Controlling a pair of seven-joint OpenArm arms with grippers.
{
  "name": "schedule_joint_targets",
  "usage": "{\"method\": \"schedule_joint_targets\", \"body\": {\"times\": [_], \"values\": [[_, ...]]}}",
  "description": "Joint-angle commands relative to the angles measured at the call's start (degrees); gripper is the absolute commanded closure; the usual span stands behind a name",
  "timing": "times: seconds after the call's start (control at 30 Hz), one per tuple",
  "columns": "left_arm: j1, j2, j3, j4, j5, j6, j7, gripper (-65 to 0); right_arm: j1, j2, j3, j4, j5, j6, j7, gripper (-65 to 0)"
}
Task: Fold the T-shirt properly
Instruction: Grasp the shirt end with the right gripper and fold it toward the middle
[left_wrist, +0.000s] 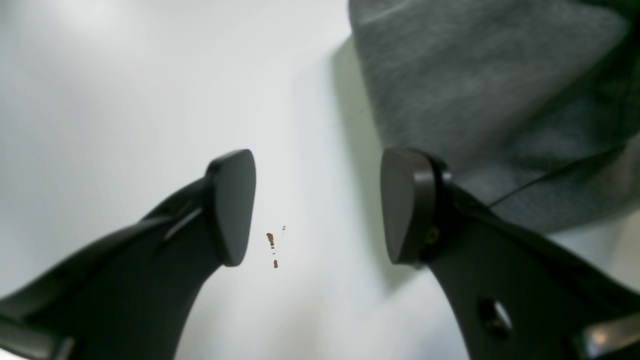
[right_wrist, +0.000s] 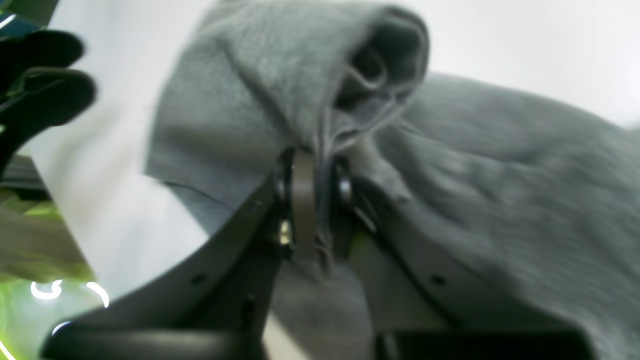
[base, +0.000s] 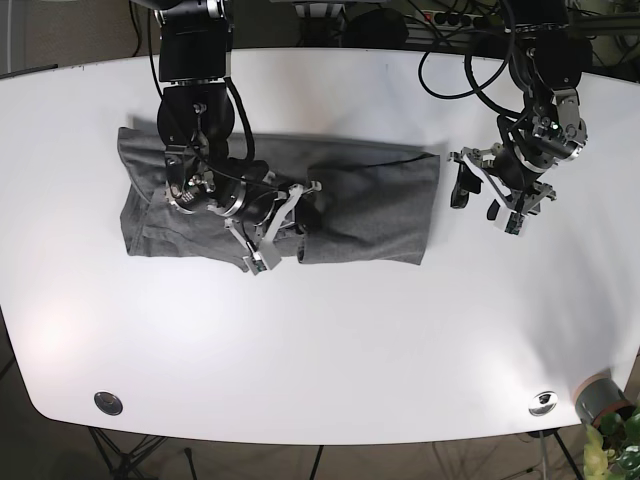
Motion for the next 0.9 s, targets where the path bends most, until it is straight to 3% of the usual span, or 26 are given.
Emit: {"method": "schedule_joint_targets", "body": {"times": [0.0,0.1,0.23,0.7,0.87], "values": [[-0.6,-0.62,-0.2,0.97,-0.62,-0.22,-1.18,-37.2,1.02,1.03,0.63,0.93,1.66,0.42,1.63,-14.0],[-0.6,-0.62,-0.2,0.97,-0.62,-0.22,-1.18,-37.2,-0.13,1.38,0.81,1.11,1.84,0.68,1.89,-27.3],[-0.6,-0.62,-0.2,0.97,-0.62,-0.22,-1.18,-37.2,-1.36,1.47,0.81,1.63,1.84,0.86,1.89,-38.4],[-0.6,-0.62,-0.11,0.97,-0.62,-0.22,-1.18,-37.2,-3.64,-0.2,0.28,1.9,1.84,0.94,1.89,-39.3],[-0.6,-0.62,-0.11,0.97,-0.62,-0.22,-1.18,-37.2,-3.73,-0.29,-3.33,1.72,1.84,0.94,1.89,-39.3]]}}
